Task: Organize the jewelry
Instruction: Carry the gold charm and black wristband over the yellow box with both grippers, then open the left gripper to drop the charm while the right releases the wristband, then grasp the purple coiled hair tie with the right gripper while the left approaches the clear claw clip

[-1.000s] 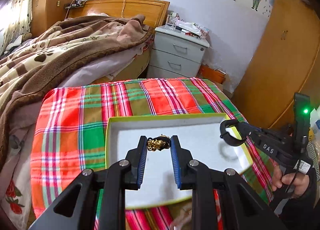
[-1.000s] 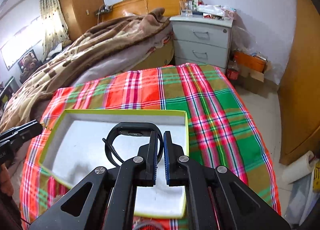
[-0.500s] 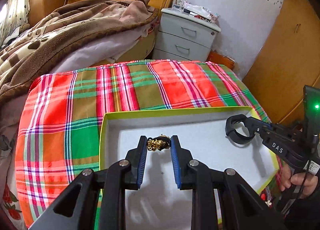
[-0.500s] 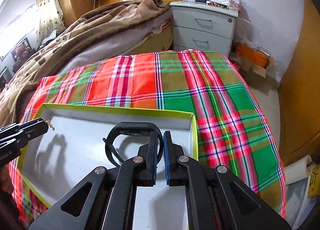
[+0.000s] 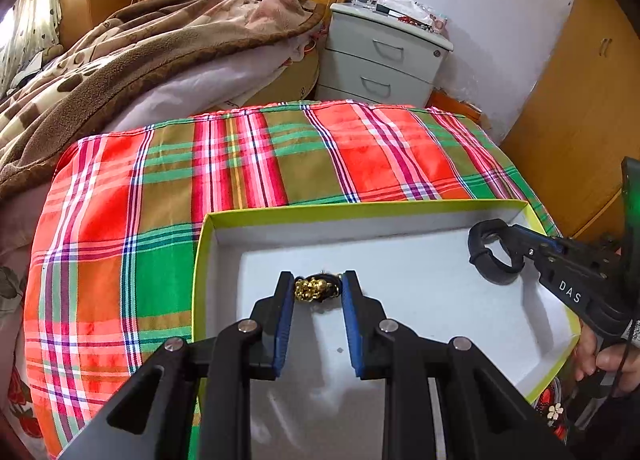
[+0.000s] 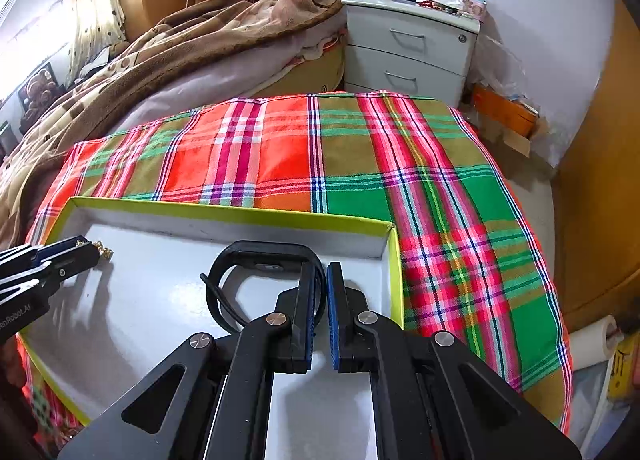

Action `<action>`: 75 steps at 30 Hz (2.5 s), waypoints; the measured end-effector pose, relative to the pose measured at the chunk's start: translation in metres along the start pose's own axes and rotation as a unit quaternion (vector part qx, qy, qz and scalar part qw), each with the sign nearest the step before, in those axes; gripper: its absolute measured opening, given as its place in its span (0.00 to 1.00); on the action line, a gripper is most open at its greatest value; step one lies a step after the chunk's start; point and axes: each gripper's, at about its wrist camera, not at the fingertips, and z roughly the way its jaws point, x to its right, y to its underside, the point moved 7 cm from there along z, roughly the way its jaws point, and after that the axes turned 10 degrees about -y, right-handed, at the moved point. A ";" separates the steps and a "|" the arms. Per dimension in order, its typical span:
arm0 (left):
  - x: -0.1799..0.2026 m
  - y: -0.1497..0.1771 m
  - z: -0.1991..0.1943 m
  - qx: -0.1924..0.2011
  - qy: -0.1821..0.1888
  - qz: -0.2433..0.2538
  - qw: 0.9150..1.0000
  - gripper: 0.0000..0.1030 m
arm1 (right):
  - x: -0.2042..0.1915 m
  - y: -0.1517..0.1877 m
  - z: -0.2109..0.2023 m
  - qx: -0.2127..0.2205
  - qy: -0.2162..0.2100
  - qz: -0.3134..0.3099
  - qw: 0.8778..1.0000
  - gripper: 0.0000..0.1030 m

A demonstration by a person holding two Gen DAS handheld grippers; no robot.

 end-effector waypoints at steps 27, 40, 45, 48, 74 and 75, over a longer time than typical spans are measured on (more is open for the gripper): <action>-0.028 0.015 -0.082 0.070 -0.012 -0.042 0.997 0.60 | -0.016 0.002 -0.064 0.077 -0.037 0.004 0.996 0.45; -0.044 0.076 -0.132 0.045 0.033 -0.071 0.996 0.68 | -0.042 0.049 -0.139 0.140 -0.053 -0.018 0.989 0.46; -0.038 0.100 -0.144 0.044 0.001 -0.057 0.997 0.68 | -0.046 0.081 -0.147 0.128 -0.050 -0.017 0.990 0.46; -0.033 0.113 -0.148 0.037 0.024 -0.064 0.997 0.68 | -0.049 0.101 -0.147 0.114 -0.048 -0.014 0.992 0.46; -0.020 0.164 -0.142 -0.010 0.055 -0.042 0.998 0.68 | -0.061 0.167 -0.110 0.043 -0.042 0.032 0.998 0.29; -0.016 0.165 -0.142 -0.012 0.062 -0.038 0.997 0.68 | -0.062 0.168 -0.109 0.041 -0.043 0.032 0.998 0.27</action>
